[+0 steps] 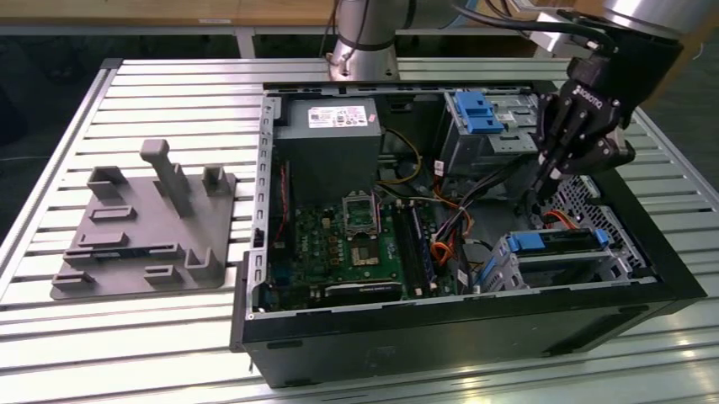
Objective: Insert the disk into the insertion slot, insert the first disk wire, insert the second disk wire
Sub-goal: 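Insert the second disk wire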
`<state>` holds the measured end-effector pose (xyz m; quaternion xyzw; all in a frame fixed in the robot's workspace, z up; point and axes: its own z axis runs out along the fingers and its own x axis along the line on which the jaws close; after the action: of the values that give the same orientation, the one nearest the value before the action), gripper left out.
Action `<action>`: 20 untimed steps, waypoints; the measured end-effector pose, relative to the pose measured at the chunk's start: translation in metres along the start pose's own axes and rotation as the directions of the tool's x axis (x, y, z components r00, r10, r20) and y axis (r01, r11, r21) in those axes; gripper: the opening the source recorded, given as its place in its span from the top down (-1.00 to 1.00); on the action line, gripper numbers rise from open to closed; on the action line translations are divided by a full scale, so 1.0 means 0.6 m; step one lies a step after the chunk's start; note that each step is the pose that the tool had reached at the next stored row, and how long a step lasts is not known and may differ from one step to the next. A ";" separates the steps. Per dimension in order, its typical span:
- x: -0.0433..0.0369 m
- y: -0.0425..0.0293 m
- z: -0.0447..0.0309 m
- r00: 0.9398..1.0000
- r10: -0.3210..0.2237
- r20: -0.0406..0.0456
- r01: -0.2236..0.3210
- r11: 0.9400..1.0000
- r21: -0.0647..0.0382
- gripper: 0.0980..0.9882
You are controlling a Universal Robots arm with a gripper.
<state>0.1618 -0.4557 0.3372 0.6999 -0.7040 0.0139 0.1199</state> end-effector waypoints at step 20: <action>0.060 -0.004 0.011 1.000 -0.002 0.011 0.002 1.000 -0.003 0.90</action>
<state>0.1633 -0.4925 0.3373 0.7005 -0.7039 0.0092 0.1170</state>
